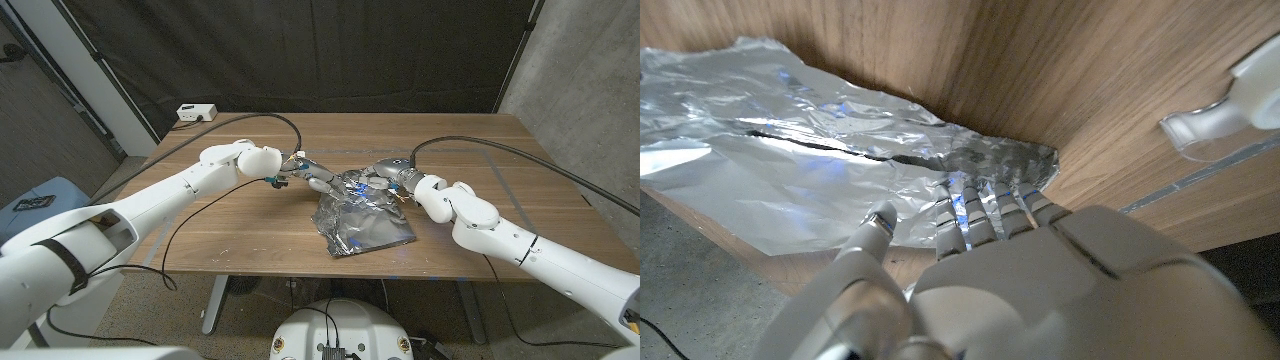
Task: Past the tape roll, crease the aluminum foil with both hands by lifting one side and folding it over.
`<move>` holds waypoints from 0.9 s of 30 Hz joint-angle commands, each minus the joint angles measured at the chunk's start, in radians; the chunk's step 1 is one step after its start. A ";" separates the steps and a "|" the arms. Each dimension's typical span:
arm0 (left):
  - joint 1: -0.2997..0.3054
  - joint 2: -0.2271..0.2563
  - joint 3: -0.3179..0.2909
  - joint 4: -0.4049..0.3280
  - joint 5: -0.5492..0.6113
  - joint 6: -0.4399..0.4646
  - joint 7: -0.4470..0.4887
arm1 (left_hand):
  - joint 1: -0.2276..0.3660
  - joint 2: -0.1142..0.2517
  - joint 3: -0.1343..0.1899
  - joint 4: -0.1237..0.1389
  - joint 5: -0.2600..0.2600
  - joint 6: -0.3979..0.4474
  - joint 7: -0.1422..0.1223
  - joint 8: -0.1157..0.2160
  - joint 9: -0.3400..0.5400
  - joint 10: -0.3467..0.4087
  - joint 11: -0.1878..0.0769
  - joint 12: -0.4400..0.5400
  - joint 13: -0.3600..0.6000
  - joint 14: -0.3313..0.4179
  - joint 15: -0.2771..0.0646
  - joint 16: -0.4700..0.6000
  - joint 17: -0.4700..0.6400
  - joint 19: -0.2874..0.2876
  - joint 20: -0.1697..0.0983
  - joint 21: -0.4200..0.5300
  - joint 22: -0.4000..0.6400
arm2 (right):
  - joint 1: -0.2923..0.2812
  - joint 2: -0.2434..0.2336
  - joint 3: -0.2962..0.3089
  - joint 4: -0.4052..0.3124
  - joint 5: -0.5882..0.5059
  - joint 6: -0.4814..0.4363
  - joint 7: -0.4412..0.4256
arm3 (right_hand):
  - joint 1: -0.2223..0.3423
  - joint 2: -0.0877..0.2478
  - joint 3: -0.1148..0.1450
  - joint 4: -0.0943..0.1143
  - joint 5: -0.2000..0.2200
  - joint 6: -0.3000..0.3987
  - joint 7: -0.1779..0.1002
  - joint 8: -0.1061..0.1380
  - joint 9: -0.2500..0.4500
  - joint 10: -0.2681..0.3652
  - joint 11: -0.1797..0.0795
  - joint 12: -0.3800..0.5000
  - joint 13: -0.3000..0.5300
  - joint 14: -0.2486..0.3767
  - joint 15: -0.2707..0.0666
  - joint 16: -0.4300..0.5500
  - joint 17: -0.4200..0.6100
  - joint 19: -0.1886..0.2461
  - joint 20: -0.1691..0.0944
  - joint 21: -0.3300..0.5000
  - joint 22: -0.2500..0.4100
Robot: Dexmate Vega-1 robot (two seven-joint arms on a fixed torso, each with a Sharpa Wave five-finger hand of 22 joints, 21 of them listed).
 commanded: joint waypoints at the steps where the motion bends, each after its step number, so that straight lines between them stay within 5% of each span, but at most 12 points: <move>1: -0.002 0.004 0.000 0.002 0.003 0.005 -0.005 | -0.007 0.001 0.008 0.003 -0.002 -0.001 -0.004 -0.001 0.000 0.009 0.000 0.002 0.004 0.006 0.004 -0.001 0.001 0.009 -0.003 -0.004 0.001 | -0.033 -0.021 0.005 -0.057 -0.066 -0.069 0.053 | -0.014 0.000 -0.008 0.003 0.007 0.013 0.001 0.010 0.003 0.011 -0.004 0.001 0.003 -0.015 0.004 -0.003 0.000 -0.022 -0.001 -0.004 0.000; 27: 0.002 0.011 0.001 -0.004 0.013 0.030 -0.010 | -0.009 0.000 0.010 0.004 -0.002 -0.001 -0.003 -0.001 0.000 0.009 0.003 0.001 0.004 0.006 0.005 -0.002 0.001 0.009 -0.004 -0.005 0.001 | -0.102 -0.019 0.040 -0.127 -0.055 -0.167 0.105 | -0.033 -0.002 -0.012 0.001 0.011 0.064 -0.005 0.021 0.002 0.033 -0.015 0.003 0.000 -0.014 0.010 0.003 -0.003 -0.028 0.009 0.011 0.000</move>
